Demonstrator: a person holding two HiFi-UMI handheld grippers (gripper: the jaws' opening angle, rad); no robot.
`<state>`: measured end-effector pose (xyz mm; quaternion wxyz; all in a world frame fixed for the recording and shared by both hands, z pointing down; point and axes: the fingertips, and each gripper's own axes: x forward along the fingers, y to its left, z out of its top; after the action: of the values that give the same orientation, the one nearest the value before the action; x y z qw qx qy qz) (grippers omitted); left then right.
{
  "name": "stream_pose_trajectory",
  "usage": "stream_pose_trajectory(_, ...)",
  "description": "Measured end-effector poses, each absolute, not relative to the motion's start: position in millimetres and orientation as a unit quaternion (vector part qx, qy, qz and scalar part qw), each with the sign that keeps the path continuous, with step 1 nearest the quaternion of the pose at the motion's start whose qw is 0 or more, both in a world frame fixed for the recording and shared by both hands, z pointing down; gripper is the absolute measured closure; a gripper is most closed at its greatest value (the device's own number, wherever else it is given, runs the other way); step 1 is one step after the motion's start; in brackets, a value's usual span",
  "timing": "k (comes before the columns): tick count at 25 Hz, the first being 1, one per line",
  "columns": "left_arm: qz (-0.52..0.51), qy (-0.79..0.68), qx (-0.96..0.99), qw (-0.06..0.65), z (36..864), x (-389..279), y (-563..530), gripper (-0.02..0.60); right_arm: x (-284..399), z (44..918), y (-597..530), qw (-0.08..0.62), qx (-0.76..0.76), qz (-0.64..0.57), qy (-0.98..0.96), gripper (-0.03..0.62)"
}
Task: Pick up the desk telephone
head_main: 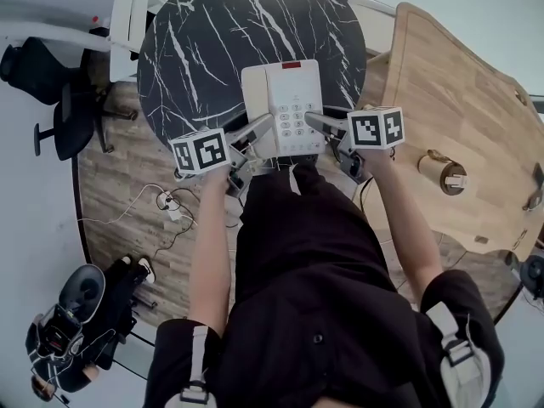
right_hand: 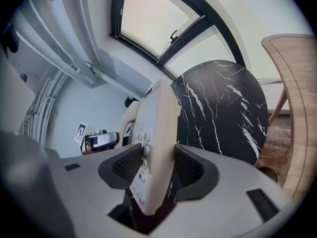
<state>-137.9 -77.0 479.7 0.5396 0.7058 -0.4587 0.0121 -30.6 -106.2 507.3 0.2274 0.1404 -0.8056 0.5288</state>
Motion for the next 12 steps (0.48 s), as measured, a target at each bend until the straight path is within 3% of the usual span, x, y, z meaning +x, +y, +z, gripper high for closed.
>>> stream_pose_trajectory(12, 0.017, -0.456, 0.706, 0.541, 481.8, -132.7, -72.2, 0.252, -26.1, 508.5, -103.3, 0.232, 0.138, 0.519, -0.811, 0.368)
